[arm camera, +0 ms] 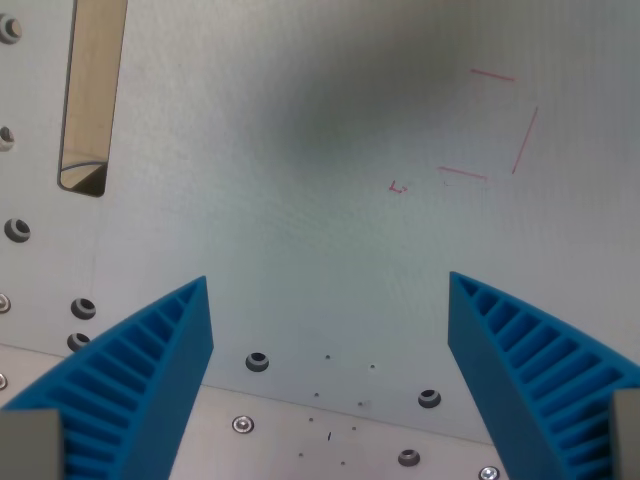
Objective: Move in base negative z
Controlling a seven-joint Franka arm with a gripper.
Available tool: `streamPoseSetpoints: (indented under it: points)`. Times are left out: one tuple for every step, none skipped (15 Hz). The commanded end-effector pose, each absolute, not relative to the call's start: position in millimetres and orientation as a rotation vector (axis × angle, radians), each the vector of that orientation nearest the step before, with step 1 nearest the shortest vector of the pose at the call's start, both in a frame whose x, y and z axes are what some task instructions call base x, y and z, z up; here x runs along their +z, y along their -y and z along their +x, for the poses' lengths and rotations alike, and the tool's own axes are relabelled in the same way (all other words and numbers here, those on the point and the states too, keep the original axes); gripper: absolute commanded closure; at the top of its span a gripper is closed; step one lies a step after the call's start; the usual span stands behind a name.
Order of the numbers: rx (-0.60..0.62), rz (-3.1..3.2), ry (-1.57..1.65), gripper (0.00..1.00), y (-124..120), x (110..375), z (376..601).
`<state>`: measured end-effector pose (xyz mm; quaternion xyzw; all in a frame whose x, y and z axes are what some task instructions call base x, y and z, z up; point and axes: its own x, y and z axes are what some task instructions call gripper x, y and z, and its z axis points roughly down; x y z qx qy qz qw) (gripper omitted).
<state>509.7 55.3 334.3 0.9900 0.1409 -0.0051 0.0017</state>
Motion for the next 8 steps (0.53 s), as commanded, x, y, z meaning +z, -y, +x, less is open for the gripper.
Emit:
streamPoseSetpoints:
  points:
    - [-0.01, 3.107, -0.442, 0.0, -55.4, 331.3, 509.7]
    - [-0.01, 3.107, -0.442, 0.0, -55.4, 326.3, 509.7]
    - [-0.01, 3.107, -0.442, 0.0, -55.4, 321.3, 509.8]
    - [-0.01, 3.107, -0.442, 0.0, -55.4, 316.3, 510.0]
    - [-0.01, 3.107, -0.442, 0.0, -55.5, 311.3, 510.1]
    - [-0.01, 3.107, -0.442, 0.0, -55.5, 306.3, 510.4]
    - [-0.01, 3.107, -0.442, 0.0, -55.6, 301.3, 510.7]
    - [-0.01, 3.107, -0.442, 0.0, -55.6, 296.3, 511.0]
